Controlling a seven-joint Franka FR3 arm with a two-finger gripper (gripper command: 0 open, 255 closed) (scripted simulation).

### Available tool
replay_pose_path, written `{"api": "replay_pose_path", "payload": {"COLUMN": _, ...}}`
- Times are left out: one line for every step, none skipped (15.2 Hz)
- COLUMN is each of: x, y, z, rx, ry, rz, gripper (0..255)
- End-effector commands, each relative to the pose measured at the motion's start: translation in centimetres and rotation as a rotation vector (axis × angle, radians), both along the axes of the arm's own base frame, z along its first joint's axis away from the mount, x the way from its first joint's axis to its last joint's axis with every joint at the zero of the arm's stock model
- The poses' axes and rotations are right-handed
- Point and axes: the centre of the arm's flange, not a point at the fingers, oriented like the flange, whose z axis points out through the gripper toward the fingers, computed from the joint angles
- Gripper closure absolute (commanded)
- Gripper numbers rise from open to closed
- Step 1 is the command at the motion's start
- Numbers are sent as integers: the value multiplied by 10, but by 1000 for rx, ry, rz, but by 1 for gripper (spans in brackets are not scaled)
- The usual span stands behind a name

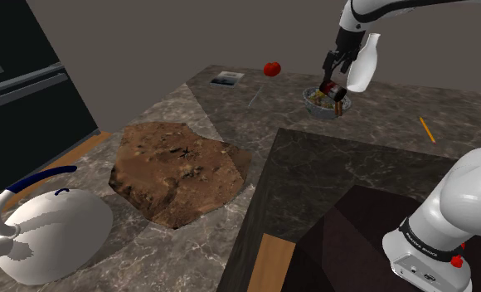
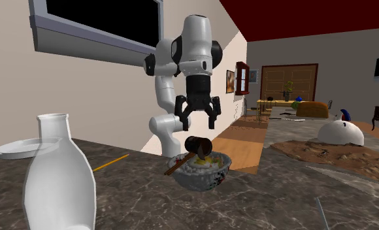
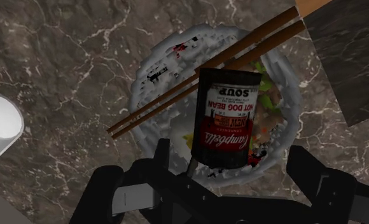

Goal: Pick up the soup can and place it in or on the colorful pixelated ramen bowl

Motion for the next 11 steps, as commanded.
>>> {"api": "replay_pose_path", "payload": {"x": -3, "y": 2, "z": 20, "rx": 0, "ry": 0, "rz": 0, "gripper": 0}}
{"api": "replay_pose_path", "payload": {"x": -5, "y": 2, "z": 33, "rx": 0, "ry": 0, "rz": 0, "gripper": 0}}
{"api": "replay_pose_path", "payload": {"x": -6, "y": 3, "z": 43, "rx": 0, "ry": 0, "rz": 0, "gripper": 0}}
{"api": "replay_pose_path", "payload": {"x": -6, "y": 3, "z": 43, "rx": 0, "ry": 0, "rz": 0, "gripper": 0}}
{"api": "replay_pose_path", "payload": {"x": -6, "y": 3, "z": 43, "rx": 0, "ry": 0, "rz": 0, "gripper": 0}}
{"api": "replay_pose_path", "payload": {"x": -6, "y": 3, "z": 43, "rx": 0, "ry": 0, "rz": 0, "gripper": 0}}
{"api": "replay_pose_path", "payload": {"x": -6, "y": 3, "z": 43, "rx": 0, "ry": 0, "rz": 0, "gripper": 0}}
{"api": "replay_pose_path", "payload": {"x": -6, "y": 3, "z": 43, "rx": 0, "ry": 0, "rz": 0, "gripper": 0}}
{"api": "replay_pose_path", "payload": {"x": -6, "y": 3, "z": 43, "rx": 0, "ry": 0, "rz": 0, "gripper": 0}}
{"api": "replay_pose_path", "payload": {"x": -6, "y": 3, "z": 43, "rx": 0, "ry": 0, "rz": 0, "gripper": 0}}
{"api": "replay_pose_path", "payload": {"x": -6, "y": 3, "z": 43, "rx": 0, "ry": 0, "rz": 0, "gripper": 0}}
